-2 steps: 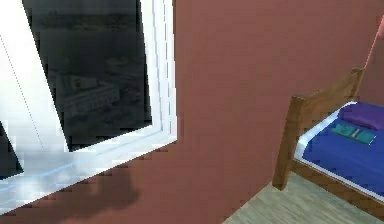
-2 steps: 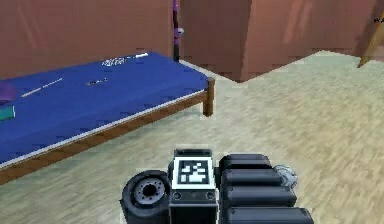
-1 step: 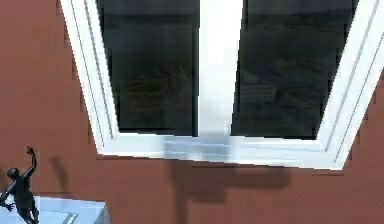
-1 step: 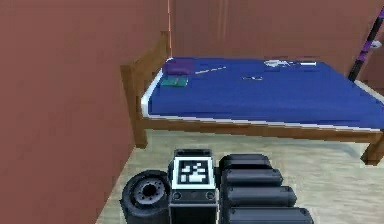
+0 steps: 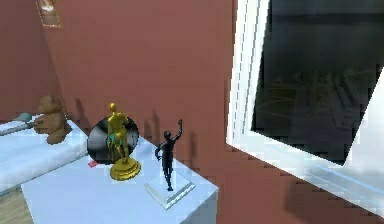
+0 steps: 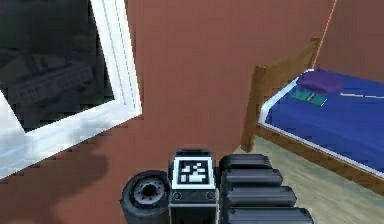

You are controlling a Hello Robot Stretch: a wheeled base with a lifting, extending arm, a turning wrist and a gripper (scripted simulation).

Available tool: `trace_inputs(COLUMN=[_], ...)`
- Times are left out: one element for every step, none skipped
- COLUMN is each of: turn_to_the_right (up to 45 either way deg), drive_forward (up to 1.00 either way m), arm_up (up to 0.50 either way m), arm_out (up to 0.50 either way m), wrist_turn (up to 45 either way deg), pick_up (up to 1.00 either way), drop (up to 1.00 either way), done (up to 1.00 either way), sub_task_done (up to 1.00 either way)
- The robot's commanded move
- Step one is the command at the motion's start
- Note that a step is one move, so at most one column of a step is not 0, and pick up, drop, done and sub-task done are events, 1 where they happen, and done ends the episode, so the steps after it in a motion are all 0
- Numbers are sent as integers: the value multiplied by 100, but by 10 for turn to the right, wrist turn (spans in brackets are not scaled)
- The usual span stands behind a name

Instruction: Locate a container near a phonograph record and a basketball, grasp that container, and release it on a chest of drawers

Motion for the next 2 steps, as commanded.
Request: trace_inputs(turn_to_the_right=[0, -450], drive_forward=[20, 0], arm_up=[0, 0], arm_out=[0, 0], wrist_turn=[0, 0], pick_up=[0, 0], drop=[0, 0], done=[0, 0], sub_task_done=[0, 0])
